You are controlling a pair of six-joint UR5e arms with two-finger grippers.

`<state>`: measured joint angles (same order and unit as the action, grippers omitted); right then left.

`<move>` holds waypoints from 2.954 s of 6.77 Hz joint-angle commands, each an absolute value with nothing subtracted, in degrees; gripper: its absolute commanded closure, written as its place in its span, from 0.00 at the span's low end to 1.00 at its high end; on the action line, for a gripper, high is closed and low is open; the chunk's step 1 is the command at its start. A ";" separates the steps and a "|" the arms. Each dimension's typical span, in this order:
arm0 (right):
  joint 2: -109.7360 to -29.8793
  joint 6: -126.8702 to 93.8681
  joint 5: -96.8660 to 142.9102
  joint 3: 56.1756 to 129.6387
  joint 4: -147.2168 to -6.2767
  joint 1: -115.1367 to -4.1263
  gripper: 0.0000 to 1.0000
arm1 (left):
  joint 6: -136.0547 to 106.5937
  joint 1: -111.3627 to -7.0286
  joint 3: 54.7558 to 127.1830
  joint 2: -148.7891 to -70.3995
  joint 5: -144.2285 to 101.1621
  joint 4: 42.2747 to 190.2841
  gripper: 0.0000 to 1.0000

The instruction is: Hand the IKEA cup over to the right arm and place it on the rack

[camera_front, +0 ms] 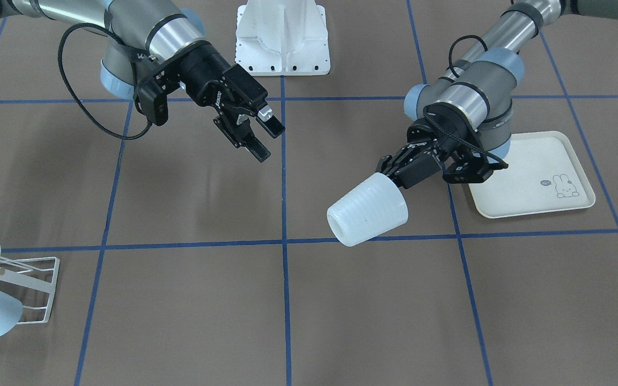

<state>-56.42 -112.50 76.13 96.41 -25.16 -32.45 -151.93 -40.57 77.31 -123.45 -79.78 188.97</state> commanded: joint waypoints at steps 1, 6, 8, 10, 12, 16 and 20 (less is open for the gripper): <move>-54.93 -112.59 76.03 94.83 -25.14 -32.43 0.00 | -154.51 -35.97 74.37 -125.24 -74.04 193.41 1.00; -54.93 -112.50 73.92 93.87 -25.05 -32.70 0.00 | -153.81 -32.70 73.83 -126.21 -73.65 194.41 1.00; -54.93 -112.50 73.83 93.69 -25.05 -32.87 0.00 | -153.81 -32.61 73.92 -126.21 -73.65 197.64 1.00; -54.93 -112.50 73.83 93.60 -25.05 -32.87 0.00 | -153.63 -30.77 74.00 -126.38 -73.57 197.58 1.00; -54.93 -112.50 73.83 93.60 -25.05 -32.87 0.00 | -153.55 -29.62 73.92 -127.17 -73.56 197.49 1.00; -54.93 -112.50 73.83 93.52 -25.05 -32.87 0.01 | -153.46 -28.22 74.44 -128.23 -73.48 197.40 1.00; -54.84 -112.59 73.83 93.43 -24.96 -33.31 0.18 | -153.46 -28.04 74.70 -128.23 -73.48 197.49 1.00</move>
